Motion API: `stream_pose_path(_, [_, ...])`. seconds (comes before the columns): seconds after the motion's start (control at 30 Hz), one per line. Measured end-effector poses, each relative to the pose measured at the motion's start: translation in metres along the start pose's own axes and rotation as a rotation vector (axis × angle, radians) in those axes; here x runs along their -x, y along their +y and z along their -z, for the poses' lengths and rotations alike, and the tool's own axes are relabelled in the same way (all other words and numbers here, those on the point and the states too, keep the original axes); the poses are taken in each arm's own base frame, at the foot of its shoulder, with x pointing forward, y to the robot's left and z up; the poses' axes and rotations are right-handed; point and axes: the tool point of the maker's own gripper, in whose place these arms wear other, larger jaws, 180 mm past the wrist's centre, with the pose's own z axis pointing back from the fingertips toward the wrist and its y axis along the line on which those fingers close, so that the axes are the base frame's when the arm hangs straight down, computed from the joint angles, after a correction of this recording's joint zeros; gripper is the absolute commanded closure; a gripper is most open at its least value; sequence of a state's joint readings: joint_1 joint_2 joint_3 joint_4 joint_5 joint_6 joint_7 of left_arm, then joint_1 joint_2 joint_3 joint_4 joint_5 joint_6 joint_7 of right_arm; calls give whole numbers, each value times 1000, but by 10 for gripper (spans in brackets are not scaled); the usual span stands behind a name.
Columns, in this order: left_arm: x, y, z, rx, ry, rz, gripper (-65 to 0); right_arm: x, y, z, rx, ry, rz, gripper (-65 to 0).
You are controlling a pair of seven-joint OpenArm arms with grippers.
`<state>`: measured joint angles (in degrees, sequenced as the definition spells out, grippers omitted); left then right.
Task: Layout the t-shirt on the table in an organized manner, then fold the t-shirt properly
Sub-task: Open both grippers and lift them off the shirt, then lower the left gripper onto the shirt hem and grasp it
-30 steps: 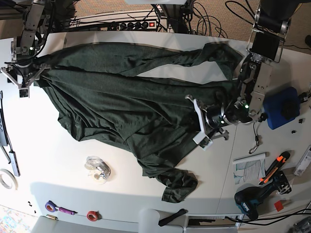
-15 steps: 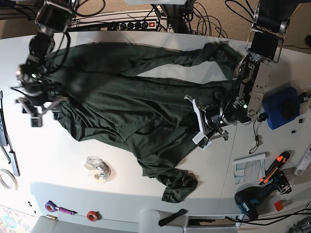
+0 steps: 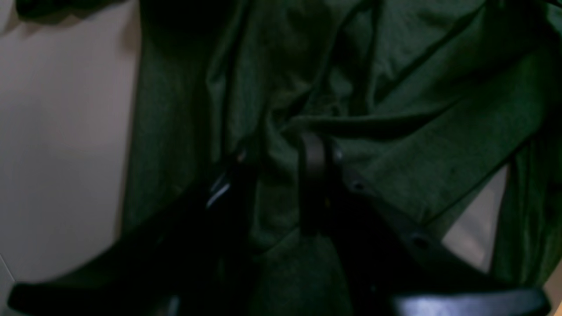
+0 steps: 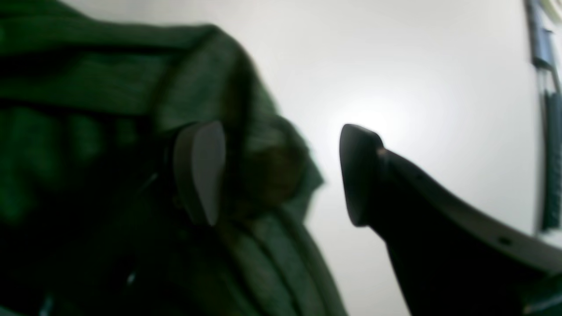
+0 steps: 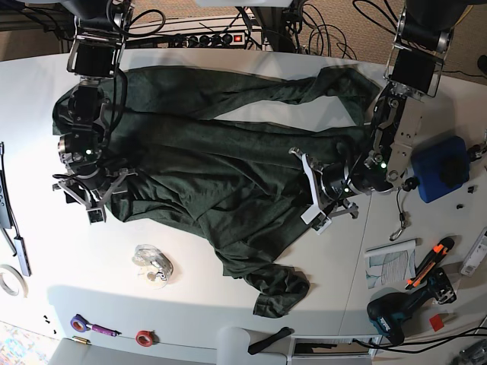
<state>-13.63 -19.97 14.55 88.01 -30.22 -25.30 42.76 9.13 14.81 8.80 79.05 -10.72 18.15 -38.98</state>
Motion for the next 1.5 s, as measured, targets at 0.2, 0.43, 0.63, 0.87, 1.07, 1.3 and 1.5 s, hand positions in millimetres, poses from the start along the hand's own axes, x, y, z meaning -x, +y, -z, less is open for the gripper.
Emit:
stream_pose_path(0.2, [7,-3,1,6,11,-10,-175,3,-10,0,54,16,-20,-401])
stream_pose_path(0.43, [7,-3,1,6,11,-10,-175,6,-16,-1,85,30,-60,-397])
stream_pose_path(0.63, [7,-3,1,6,11,-10,-175,6,-22,-1,115,34,-57,0])
stream_pose_path(0.87, [-15,12,-1,-75,-96,41,-175,12,-58,-10,320,73,-44,0])
stream_pose_path(1.07, [-36,57,16,-162,-102,-28,-181,15,-61,-11,340,91,-35,0])
stream_pose_path(1.3, [-42,71,66,-42,-35,-218,-262,15,-61,-11,340,91,-36,0])
stream_pose_path(1.5, [-62,58,93,64,-46,-284,-262,16,-60,-11,333,89,-27,0])
